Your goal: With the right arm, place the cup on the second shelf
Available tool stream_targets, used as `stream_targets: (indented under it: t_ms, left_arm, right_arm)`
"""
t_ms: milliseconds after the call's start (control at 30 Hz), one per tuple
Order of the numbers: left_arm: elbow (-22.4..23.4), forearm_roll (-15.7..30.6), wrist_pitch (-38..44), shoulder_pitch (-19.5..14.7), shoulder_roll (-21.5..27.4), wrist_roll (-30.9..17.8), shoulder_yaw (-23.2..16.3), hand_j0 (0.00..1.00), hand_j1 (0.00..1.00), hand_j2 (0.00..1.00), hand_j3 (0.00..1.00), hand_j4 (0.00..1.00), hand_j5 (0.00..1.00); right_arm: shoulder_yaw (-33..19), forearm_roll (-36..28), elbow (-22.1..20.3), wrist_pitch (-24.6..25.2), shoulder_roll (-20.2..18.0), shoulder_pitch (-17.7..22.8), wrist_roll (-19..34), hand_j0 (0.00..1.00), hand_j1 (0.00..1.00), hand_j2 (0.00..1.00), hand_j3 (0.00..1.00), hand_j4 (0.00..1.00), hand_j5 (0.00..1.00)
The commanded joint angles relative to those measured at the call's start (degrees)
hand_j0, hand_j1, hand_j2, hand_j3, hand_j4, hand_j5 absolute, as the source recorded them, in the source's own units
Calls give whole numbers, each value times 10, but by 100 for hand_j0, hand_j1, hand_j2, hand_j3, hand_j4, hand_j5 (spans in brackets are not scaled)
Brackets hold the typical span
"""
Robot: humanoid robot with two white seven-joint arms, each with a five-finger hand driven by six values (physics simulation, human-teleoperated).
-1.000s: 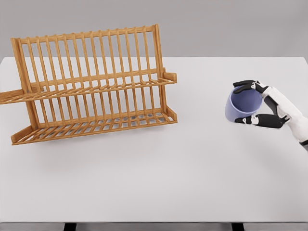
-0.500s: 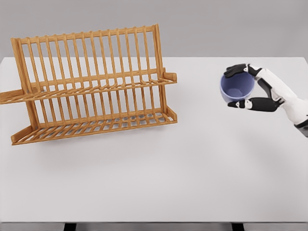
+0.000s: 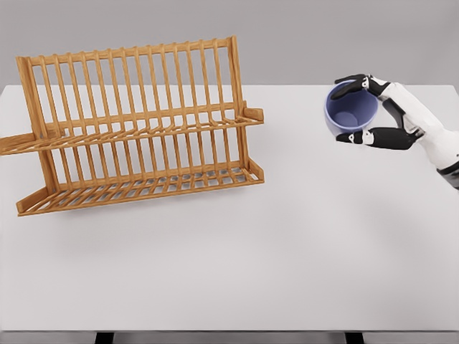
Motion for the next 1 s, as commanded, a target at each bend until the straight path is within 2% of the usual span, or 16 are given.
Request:
stream_targets:
  t_ms: [0,200,300,433,700,867,967]
  left_arm:
    - [0,0,0,0,0,0,0,100,100,100,100,100,100]
    - [0,0,0,0,0,0,0,100,100,100,100,100,100]
    - [0,0,0,0,0,0,0,100,100,100,100,100,100]
    - [0,0,0,0,0,0,0,100,100,100,100,100,100]
    - [0,0,0,0,0,0,0,100,100,100,100,100,100]
    - [0,0,0,0,0,0,0,100,100,100,100,100,100]
    - [0,0,0,0,0,0,0,100,100,100,100,100,100]
  right_arm:
    - [0,-2,0,0,4,0,-1,59,59,59,59,59,59]
    - [0,6,0,0,20,-17,-1,59,59,59,59,59,59]
    - [7,13,2,0,31,-39,-1,59,59,59,59,59,59]
    - [45,13,6,0,42,-87,-1,59,59,59,59,59,59]
    - [47,20,15,0,66,-102,-1,59,59,59,59,59,59]
    - [76,27,29,0,90,-144,-1,59,59,59,59,59,59]
    - [81,27,32,0,92,-153,-1,59,59,59,59,59,59]
